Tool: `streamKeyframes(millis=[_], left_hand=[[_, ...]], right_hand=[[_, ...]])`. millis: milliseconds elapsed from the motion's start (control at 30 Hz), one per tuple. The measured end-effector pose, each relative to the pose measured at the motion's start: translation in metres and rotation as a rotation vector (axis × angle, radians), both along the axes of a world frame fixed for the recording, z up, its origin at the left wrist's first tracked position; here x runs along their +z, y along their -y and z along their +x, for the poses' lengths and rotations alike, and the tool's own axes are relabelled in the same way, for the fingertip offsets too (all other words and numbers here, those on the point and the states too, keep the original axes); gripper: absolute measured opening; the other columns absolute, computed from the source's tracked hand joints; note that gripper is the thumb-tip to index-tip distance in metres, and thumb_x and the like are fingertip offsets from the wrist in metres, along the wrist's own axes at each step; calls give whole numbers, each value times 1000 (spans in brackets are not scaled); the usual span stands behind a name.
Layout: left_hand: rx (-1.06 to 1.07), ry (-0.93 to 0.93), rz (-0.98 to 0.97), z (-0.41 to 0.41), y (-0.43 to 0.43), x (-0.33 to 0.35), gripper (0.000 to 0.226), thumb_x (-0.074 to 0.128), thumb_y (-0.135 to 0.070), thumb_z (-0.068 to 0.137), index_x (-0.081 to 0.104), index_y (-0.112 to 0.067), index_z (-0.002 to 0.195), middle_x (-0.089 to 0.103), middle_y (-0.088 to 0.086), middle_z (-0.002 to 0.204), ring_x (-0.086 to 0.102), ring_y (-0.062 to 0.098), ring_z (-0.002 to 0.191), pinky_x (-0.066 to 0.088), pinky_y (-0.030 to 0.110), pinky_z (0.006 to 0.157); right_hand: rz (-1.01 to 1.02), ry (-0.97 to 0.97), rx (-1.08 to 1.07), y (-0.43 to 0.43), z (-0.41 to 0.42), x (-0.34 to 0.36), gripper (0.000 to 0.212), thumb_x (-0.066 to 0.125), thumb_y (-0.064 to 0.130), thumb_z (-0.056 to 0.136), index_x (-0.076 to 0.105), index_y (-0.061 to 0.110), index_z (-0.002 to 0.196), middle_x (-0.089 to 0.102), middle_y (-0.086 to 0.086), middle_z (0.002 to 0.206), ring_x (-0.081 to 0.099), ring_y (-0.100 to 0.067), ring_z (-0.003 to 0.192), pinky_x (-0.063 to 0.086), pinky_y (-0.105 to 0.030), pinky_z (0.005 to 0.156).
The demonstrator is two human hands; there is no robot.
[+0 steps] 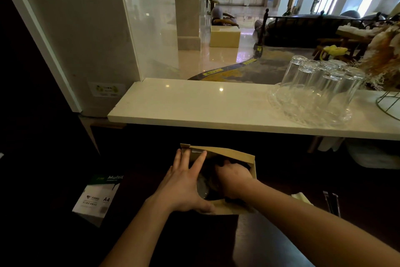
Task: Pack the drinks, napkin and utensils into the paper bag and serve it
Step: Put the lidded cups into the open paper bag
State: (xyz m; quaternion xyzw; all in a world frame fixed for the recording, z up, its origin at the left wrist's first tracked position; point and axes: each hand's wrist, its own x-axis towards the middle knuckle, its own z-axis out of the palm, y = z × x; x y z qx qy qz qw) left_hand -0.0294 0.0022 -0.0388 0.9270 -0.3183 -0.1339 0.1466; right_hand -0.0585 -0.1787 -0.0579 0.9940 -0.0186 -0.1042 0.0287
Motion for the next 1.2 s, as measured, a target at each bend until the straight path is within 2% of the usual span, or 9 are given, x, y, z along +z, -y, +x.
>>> streamKeyframes(millis=[100, 267, 500, 600, 733, 833, 900, 1033, 1200], left_hand=[[1, -7, -9, 1, 3, -2, 140, 76, -76, 47, -31, -57, 134, -34, -5, 156, -40, 19, 136, 5, 53, 115], [7, -17, -6, 3, 3, -3, 139, 78, -74, 48, -31, -58, 134, -33, -3, 157, -40, 20, 136, 4, 54, 115], [-16, -16, -12, 0, 10, -2, 138, 78, -72, 51, -28, -55, 137, -34, -2, 156, -40, 22, 136, 5, 53, 115], [-20, -21, -14, -1, 11, -3, 138, 79, -71, 51, -28, -57, 136, -36, -4, 155, -42, 21, 135, 6, 53, 115], [-24, -18, -8, -4, 14, -2, 138, 79, -70, 51, -29, -58, 136, -36, -3, 155, -43, 22, 134, 9, 55, 115], [-25, -18, -6, -5, 16, 0, 139, 80, -69, 50, -28, -56, 137, -35, -2, 155, -43, 23, 135, 11, 56, 115], [-24, -21, 2, -6, 16, 1, 139, 80, -69, 50, -27, -56, 137, -35, -2, 155, -43, 23, 134, 12, 57, 115], [-25, -20, 11, -5, 14, 2, 139, 79, -70, 50, -29, -56, 137, -36, -2, 155, -43, 23, 134, 12, 57, 115], [-31, -25, 14, -4, 13, 2, 138, 79, -70, 50, -30, -59, 134, -35, -5, 155, -42, 22, 135, 13, 57, 114]], right_hand=[[16, -103, -43, -1, 9, -10, 52, 64, 26, 89, 43, 19, 137, 51, -13, 131, 59, -27, 108, 53, -38, 87], [59, -237, -92, 5, 15, -26, 75, 62, 25, 90, 19, 15, 151, 36, -18, 144, 46, -35, 125, 45, -42, 100], [213, -257, -208, 13, 13, -51, 78, 56, 24, 94, 5, 21, 154, 24, -17, 152, 41, -36, 130, 45, -41, 102], [198, -256, -202, 18, 12, -57, 89, 63, 21, 90, 1, 22, 154, 24, -17, 153, 38, -36, 132, 42, -41, 104], [219, -216, -205, 19, 15, -62, 82, 66, 35, 87, 16, 24, 151, 32, -12, 148, 43, -33, 128, 43, -39, 100], [248, -201, -208, 20, 15, -63, 91, 73, 54, 74, 27, 25, 147, 37, -9, 145, 42, -31, 128, 41, -40, 100], [275, -172, -211, 20, 14, -61, 92, 73, 58, 71, 29, 26, 145, 40, -8, 143, 44, -30, 126, 41, -39, 98], [270, -105, -157, 14, 10, -48, 79, 71, 55, 76, 36, 25, 141, 46, -7, 137, 50, -27, 119, 44, -36, 93], [277, 64, 18, 2, -7, -9, 46, 67, 40, 84, 56, 22, 125, 56, -6, 125, 56, -25, 111, 50, -38, 95]])
